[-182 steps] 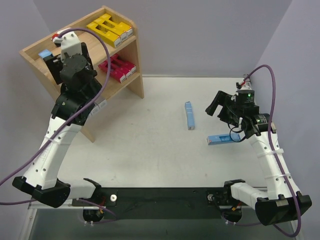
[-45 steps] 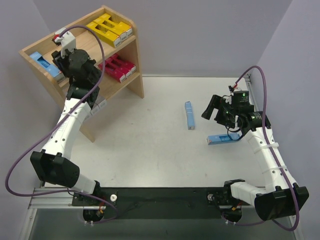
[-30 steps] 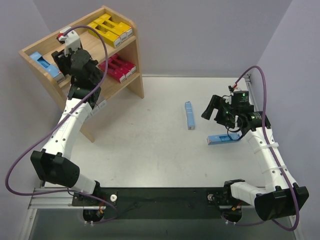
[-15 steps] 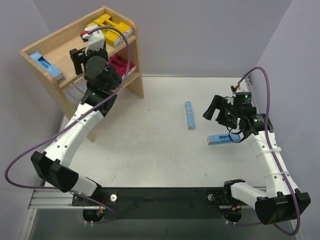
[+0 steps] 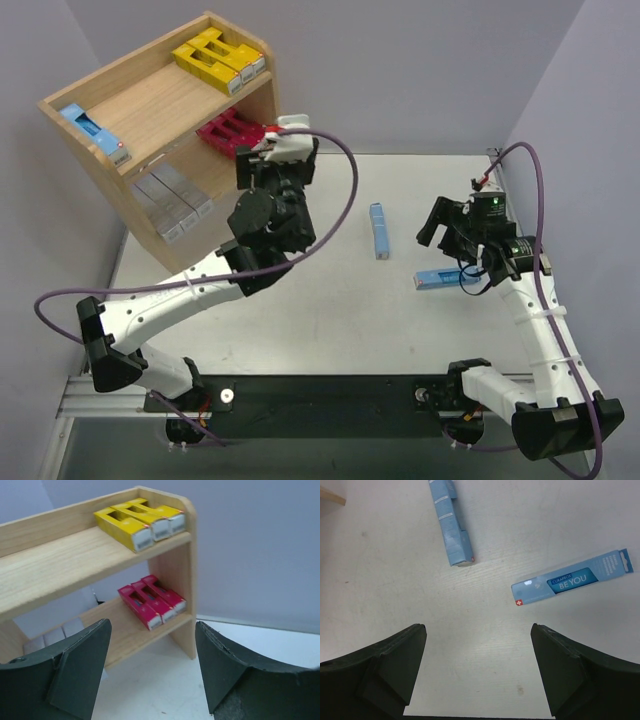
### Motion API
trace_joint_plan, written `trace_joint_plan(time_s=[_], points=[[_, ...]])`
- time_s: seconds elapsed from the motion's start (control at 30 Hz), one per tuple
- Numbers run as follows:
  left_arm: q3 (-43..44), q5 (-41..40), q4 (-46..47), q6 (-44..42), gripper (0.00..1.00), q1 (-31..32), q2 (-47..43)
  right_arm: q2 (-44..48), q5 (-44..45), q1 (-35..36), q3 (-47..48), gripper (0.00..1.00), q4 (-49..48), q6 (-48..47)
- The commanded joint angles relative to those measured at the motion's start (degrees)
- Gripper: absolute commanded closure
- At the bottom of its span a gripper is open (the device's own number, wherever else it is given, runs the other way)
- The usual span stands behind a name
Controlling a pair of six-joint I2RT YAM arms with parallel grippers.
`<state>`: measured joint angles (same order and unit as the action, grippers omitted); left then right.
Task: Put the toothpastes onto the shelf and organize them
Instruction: Pick up the toothpaste from the center of the board.
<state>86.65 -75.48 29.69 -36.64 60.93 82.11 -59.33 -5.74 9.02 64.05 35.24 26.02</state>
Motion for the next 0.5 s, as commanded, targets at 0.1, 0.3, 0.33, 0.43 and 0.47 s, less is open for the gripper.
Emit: trace_joint_plan(time_s=[0.1,0.3,0.33,0.43,0.47], points=[[-5.7,-1.1,4.1,0.4,0.18,11.5,2.3,1.1,10.7,-4.0,-5.1,0.09,3.5,6.8],[-6.6,11.4,-22.1,28.7,0.16,13.5,2.1,-0.3,12.1,-10.7,-9.1,0.05,3.3,13.1],[-8.0,14.0,-23.8,33.8,0.16,13.3,1.9,-1.4,12.2,-11.7,-10.1,0.04,3.0,15.4],[-11.5,23.5,-23.4,35.8,0.12,13.3,1.7,-3.8,12.2,-14.4,-12.0,0.02,1.6,19.4],[-12.5,25.7,-23.1,36.4,0.1,13.3,1.7,-4.5,12.2,-15.1,-12.5,0.02,0.6,20.5]])
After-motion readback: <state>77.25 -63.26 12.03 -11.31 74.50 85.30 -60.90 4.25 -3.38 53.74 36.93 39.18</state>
